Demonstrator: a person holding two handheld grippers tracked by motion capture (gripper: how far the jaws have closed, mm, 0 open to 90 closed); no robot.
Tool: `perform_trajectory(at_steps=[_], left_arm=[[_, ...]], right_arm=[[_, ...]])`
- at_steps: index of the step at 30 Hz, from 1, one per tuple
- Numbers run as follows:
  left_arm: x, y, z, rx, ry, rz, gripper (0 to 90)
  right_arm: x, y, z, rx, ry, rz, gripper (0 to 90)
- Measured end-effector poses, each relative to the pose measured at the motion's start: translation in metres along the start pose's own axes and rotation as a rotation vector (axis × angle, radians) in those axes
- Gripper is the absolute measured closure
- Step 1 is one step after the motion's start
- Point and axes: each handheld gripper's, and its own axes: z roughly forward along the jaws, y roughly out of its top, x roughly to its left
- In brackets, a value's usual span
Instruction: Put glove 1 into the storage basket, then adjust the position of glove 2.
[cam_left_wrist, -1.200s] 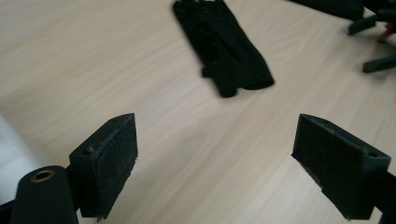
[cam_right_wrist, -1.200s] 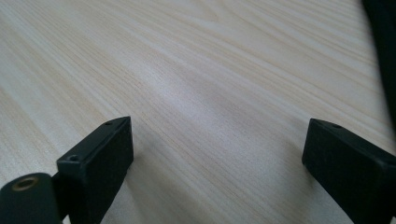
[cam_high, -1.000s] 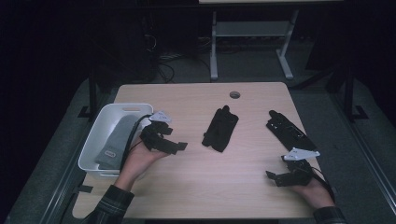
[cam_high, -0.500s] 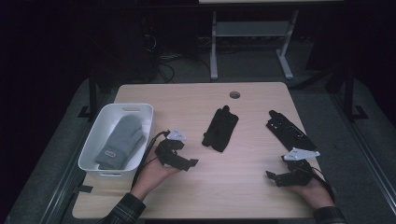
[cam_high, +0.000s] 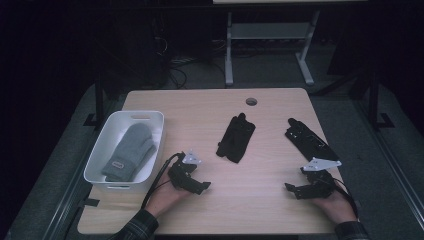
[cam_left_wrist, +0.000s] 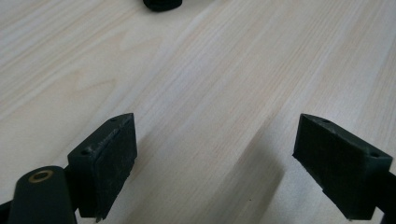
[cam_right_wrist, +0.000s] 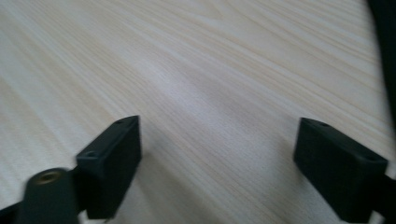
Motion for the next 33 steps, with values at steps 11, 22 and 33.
perform_trajectory(at_steps=[11,22,33], left_arm=[[-0.005,-0.017,0.003,-0.12,0.024,0.092,12.3],[-0.006,-0.017,0.003,-0.126,0.026,0.082,12.4],[-0.006,-0.017,0.004,-0.128,0.028,0.082,12.3]], right_arm=[[0.0,0.007,-0.004,-0.002,-0.001,-0.012,22.4],[-0.005,0.022,-0.012,-0.021,-0.01,-0.038,51.9],[-0.024,0.037,-0.018,-0.035,-0.036,0.03,89.8]])
